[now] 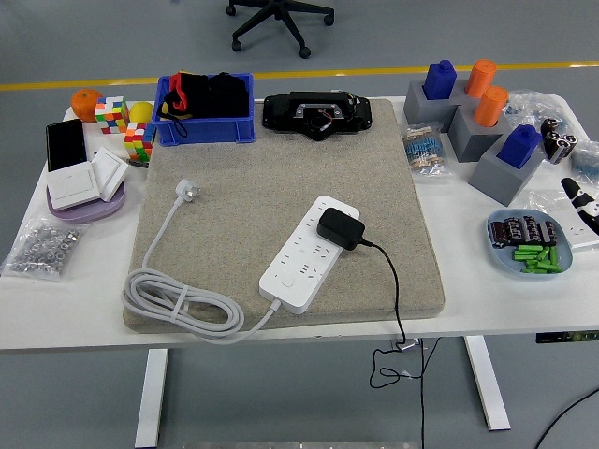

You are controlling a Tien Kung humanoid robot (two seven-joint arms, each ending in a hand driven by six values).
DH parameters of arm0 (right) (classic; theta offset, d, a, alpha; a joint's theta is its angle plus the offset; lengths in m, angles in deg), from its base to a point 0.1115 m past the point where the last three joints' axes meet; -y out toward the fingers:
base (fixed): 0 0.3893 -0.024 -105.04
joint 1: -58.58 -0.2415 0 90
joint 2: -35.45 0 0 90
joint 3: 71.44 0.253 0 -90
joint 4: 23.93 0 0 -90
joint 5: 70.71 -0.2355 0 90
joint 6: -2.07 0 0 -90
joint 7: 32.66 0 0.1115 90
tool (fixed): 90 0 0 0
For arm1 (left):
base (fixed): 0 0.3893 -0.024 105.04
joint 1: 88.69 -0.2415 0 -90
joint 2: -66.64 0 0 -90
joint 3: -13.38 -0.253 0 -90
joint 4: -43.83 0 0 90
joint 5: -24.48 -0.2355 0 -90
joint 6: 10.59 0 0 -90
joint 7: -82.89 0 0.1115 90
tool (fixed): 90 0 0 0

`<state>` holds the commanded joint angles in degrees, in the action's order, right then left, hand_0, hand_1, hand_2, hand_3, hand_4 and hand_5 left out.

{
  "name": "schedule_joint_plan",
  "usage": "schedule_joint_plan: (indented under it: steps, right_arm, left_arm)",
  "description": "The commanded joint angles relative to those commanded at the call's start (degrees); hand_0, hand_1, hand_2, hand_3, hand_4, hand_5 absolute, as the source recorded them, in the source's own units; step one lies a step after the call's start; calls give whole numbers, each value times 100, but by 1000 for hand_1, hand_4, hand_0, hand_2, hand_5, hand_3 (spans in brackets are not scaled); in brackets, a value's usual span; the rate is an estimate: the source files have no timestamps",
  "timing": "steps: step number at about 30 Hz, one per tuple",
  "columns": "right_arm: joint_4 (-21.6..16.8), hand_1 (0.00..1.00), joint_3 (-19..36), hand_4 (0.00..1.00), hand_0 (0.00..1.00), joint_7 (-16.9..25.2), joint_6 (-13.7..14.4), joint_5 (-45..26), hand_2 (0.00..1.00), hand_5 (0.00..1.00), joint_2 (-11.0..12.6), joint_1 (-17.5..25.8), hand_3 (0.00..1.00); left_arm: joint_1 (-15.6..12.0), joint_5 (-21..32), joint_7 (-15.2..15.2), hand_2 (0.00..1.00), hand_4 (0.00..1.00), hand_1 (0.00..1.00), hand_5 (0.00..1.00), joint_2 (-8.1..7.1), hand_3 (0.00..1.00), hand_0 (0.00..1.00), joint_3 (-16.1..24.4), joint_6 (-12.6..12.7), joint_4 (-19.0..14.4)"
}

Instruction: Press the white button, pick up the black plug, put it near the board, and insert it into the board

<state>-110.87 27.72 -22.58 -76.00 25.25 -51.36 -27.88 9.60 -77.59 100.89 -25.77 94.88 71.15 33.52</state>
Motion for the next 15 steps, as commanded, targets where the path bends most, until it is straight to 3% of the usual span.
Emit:
schedule_joint_plan:
  steps: [15]
  right_arm:
    - [-89, 757, 5, 963, 840, -76, -8, 62, 749, 452, 17, -8, 758]
  left_arm:
    - [60, 83, -1, 613, 562, 637, 180, 5, 637, 690, -112, 2, 0]
